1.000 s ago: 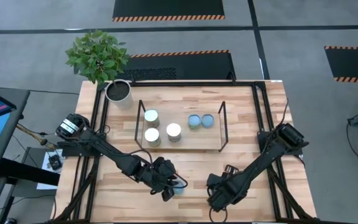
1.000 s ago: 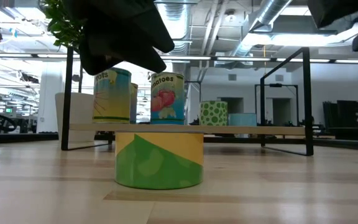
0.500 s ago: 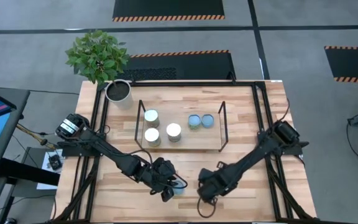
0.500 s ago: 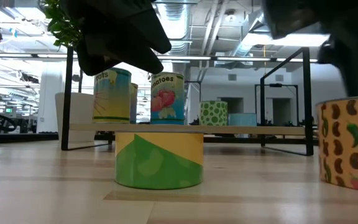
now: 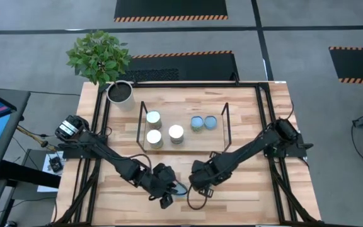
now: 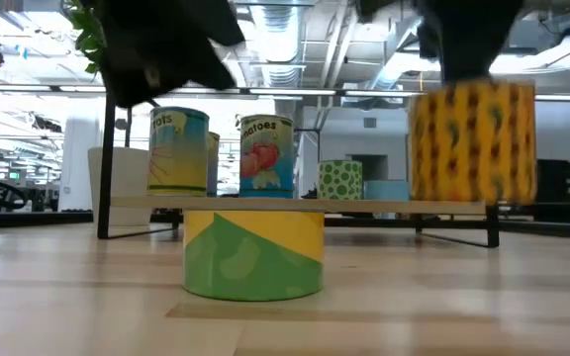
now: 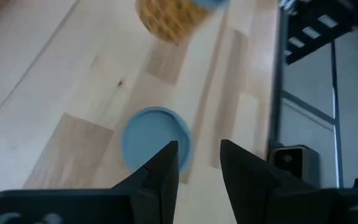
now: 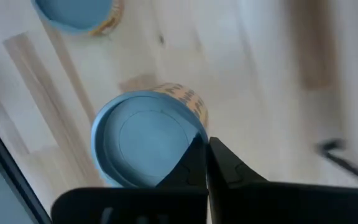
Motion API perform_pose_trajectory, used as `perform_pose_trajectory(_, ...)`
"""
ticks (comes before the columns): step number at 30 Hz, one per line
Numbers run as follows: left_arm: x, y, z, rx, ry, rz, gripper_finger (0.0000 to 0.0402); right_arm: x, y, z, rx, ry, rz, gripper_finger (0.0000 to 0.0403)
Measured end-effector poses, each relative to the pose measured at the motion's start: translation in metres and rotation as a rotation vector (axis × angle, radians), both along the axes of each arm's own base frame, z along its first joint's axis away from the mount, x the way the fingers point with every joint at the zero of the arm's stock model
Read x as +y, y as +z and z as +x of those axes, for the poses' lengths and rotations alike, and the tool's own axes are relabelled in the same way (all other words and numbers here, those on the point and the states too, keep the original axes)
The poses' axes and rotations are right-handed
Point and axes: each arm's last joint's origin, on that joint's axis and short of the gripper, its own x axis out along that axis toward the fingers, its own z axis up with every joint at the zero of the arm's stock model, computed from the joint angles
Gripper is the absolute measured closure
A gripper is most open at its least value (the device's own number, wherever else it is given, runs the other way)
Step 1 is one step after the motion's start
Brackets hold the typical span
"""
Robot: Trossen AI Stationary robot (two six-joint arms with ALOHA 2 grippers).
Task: Pick and place cans onto a shelf
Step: Put the canned black beans on the shelf
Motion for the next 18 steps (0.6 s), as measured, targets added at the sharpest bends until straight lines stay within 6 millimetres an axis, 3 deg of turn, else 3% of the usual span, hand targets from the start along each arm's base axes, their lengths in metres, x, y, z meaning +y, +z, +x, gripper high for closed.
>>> perform_pose_trajectory(8, -0.017, 0.033, -0.046, -0.045, 0.008, 0.125, 0.0297, -0.034, 0.056, 0.009, -0.021, 0.066, -0.116, 0.0399)
perform_pose_trajectory(13, -0.019, 0.044, -0.068, -0.027, 0.033, 0.171, 0.0297, -0.075, 0.060, 0.022, -0.021, 0.020, -0.127, 0.0400)
perform_pose_trajectory(18, -0.017, 0.048, -0.080, -0.018, 0.075, 0.202, 0.0297, -0.114, 0.051, 0.030, 0.008, -0.044, -0.123, 0.0399)
